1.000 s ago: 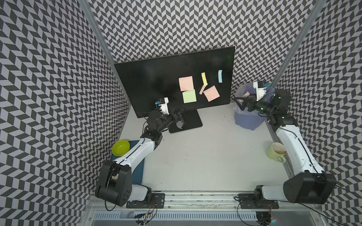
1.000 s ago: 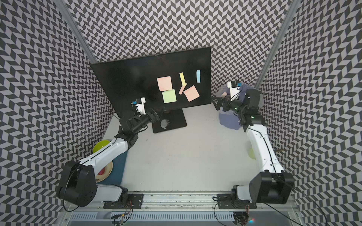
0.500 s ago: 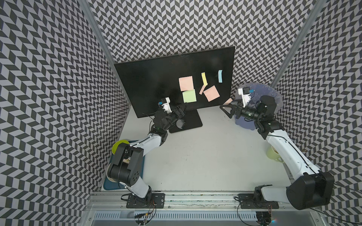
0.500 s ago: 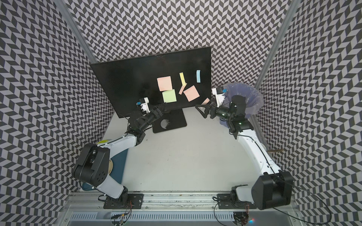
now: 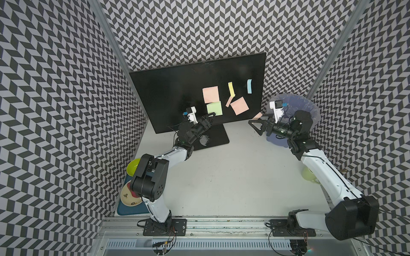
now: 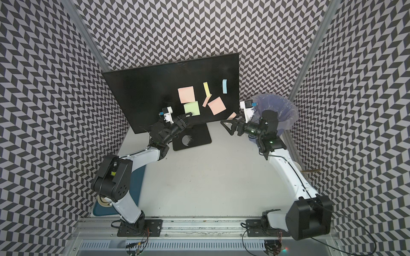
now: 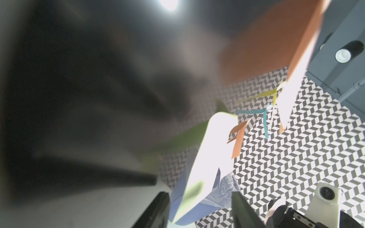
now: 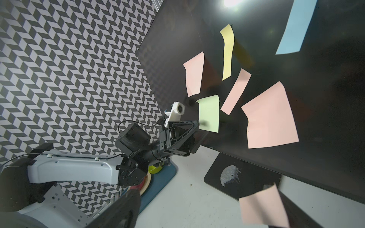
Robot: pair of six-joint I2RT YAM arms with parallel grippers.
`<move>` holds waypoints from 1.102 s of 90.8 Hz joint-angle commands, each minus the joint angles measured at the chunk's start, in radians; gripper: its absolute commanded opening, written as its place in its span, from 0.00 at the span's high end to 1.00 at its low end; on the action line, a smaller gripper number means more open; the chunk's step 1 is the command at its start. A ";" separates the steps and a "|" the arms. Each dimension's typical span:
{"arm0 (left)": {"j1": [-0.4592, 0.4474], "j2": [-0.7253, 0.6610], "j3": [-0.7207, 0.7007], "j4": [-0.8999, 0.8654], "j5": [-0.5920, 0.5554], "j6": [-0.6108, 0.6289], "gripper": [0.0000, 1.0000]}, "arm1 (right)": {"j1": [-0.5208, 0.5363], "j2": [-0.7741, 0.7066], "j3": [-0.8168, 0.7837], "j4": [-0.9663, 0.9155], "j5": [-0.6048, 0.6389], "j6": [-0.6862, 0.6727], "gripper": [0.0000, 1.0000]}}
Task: Remove the sticky note from the monitor
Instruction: Tear off the sticky note from the monitor.
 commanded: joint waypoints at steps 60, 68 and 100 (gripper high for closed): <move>-0.006 -0.063 -0.012 0.115 0.099 -0.046 1.00 | 0.050 -0.007 -0.072 0.201 -0.053 0.118 0.01; -0.006 -0.097 -0.030 0.101 0.100 -0.024 1.00 | 0.060 0.007 -0.070 0.210 -0.066 0.129 0.01; -0.032 -0.214 -0.132 0.092 0.159 -0.017 1.00 | 0.112 0.076 -0.065 0.293 -0.111 0.207 0.01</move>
